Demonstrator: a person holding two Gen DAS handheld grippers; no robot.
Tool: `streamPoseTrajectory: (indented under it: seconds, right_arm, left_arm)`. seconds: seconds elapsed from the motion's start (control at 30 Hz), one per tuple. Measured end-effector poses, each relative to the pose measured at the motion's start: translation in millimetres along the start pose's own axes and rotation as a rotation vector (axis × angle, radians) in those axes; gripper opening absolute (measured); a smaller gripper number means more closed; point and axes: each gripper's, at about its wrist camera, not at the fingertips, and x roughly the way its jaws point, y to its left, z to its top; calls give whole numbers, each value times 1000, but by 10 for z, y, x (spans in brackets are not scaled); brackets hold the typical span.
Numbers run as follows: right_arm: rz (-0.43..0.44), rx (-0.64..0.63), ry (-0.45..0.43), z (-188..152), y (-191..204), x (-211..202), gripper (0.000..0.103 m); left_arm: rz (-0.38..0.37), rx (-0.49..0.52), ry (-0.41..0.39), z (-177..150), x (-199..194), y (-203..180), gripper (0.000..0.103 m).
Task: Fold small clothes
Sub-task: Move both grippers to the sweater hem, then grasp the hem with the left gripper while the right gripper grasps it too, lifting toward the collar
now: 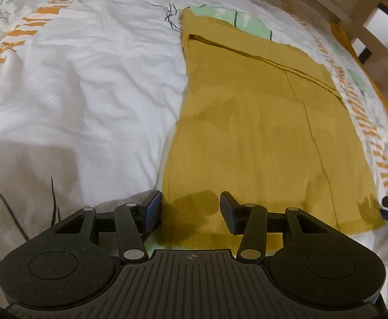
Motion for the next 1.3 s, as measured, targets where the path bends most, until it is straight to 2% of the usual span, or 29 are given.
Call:
streamPoseTrajectory:
  seconds: [0.13,0.3,0.7,0.73,0.77,0.8,0.83,0.9,0.93,0.97,1.0,1.03,1.13,1.3]
  right_arm:
    - [24,-8,10,-52,3,-5,90]
    - [72,-19,28,-89,11,25,102]
    - [103,-9,34,-103,-39,58,102]
    - [105,-8,33,-104,-41,52,102]
    - [106,-6,31,-109,-40,43,101]
    - [101,-5,28,-113,-40,28,96]
    - [88,-2,23,-119,-40,14,93]
    - [74,23,12,-132,-64,-20,65]
    - [79,47,12,-134,-98,-27,59]
    - [83,69,16,-137,-133,-23,42]
    - [84,86,20,-143,-159,-17,21]
    - [80,89,23,-150,-162,-10,14]
    - [67,53,-6,-157,-89,-49,14]
    - [97,23,-91,-127,12,-198,13]
  left_arm:
    - [6,18,4,-47,17,-26,47]
    - [-7,10,29,-53,114,5,47]
    - [-50,2,26,-70,186,41,46]
    - [-50,4,25,-81,173,46,45]
    - [-50,4,24,-88,162,41,38]
    - [-52,1,24,-94,151,42,30]
    - [-57,-6,25,-99,141,47,26]
    - [-69,-26,27,-114,120,64,13]
    - [-72,-33,27,-114,113,67,10]
    - [-79,-38,27,-113,110,64,6]
    - [-85,-45,24,-122,96,60,5]
    - [-87,-44,16,-131,80,45,5]
    - [-102,-35,-27,-153,-1,-12,4]
    - [-130,-69,-111,-128,-134,-55,4]
